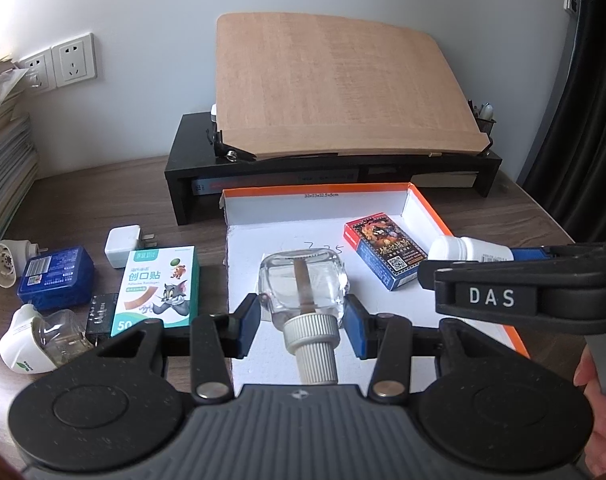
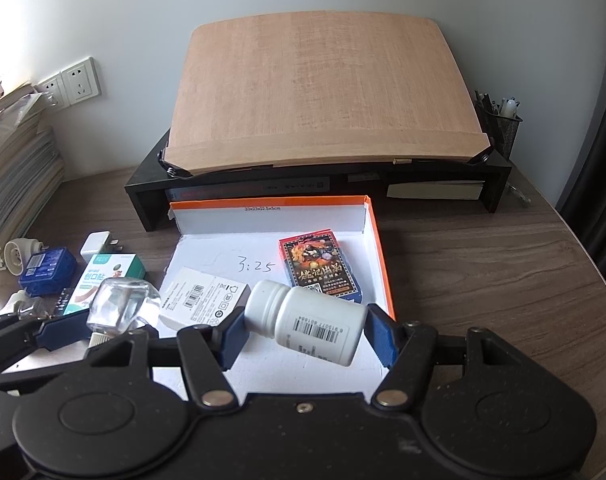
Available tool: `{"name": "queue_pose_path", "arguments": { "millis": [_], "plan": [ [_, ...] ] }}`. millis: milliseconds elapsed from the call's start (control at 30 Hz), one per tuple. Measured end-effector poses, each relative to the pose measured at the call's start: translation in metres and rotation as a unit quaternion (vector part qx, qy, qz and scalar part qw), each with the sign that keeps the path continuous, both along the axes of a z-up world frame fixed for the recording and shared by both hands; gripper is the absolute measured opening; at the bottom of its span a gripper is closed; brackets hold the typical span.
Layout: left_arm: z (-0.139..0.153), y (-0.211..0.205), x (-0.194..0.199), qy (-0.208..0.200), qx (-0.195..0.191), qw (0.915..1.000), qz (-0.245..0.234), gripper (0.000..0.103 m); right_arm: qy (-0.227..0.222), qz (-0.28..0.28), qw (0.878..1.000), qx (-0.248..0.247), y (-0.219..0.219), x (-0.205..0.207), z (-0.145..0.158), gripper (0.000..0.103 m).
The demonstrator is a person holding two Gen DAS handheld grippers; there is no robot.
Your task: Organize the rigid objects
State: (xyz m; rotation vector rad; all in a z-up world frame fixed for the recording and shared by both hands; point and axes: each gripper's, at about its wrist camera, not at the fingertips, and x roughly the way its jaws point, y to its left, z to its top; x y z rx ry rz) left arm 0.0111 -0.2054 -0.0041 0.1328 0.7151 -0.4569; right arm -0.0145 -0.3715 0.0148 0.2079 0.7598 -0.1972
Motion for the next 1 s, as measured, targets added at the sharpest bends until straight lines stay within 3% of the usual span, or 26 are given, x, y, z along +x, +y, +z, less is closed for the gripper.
{"name": "queue_pose_path", "arguments": {
  "millis": [1000],
  "plan": [
    [-0.019,-0.024,0.016,0.018,0.018,0.9991,-0.033,0.046,0.027,-0.014,1.0,-0.009,-0.016,0.031,-0.023,0.076]
  ]
}}
